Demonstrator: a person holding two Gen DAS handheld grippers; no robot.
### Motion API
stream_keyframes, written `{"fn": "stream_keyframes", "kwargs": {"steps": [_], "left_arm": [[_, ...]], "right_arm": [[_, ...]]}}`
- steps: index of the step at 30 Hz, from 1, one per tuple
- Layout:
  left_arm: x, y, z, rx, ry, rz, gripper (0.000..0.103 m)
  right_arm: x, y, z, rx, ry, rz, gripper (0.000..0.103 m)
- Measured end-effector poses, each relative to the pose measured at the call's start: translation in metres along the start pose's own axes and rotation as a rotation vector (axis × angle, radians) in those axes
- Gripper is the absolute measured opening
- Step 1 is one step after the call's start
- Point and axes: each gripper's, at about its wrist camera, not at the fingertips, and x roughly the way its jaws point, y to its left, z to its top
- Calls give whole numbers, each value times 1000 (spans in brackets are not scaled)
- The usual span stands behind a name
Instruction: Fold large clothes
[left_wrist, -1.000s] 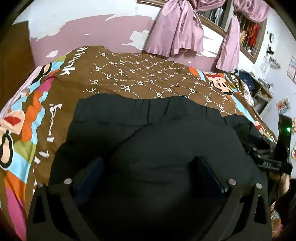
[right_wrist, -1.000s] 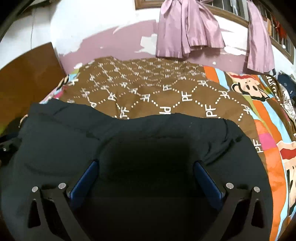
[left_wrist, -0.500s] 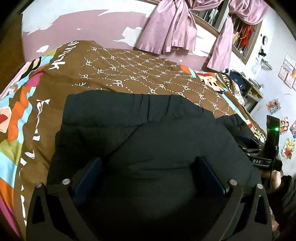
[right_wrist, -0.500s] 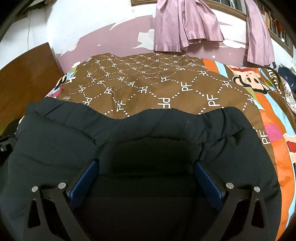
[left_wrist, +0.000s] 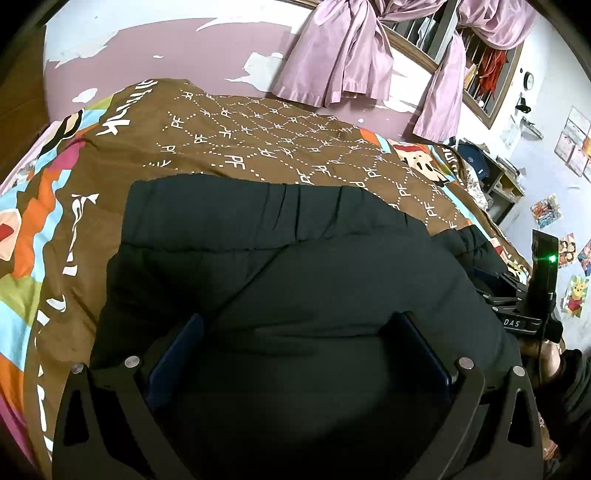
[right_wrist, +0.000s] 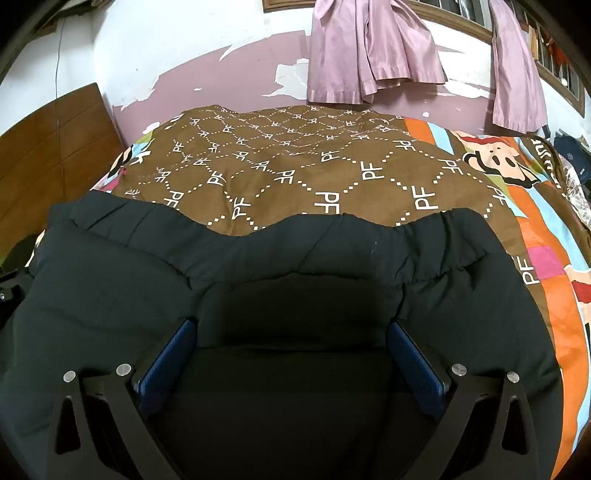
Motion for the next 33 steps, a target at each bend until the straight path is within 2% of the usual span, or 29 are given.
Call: {"fn": "stream_keyframes", "kwargs": {"steps": [8, 16, 33], "left_arm": [[0, 0, 0, 1, -1, 1, 102], [-4, -5, -5, 13, -28, 12, 102], [-1, -3, -6, 24, -30, 10, 102]], "right_arm": [[-3, -1, -3, -1, -15, -8, 103], [-14, 1, -7, 3, -72, -32, 103], [-26, -6, -16, 54, -92, -24, 103]]}}
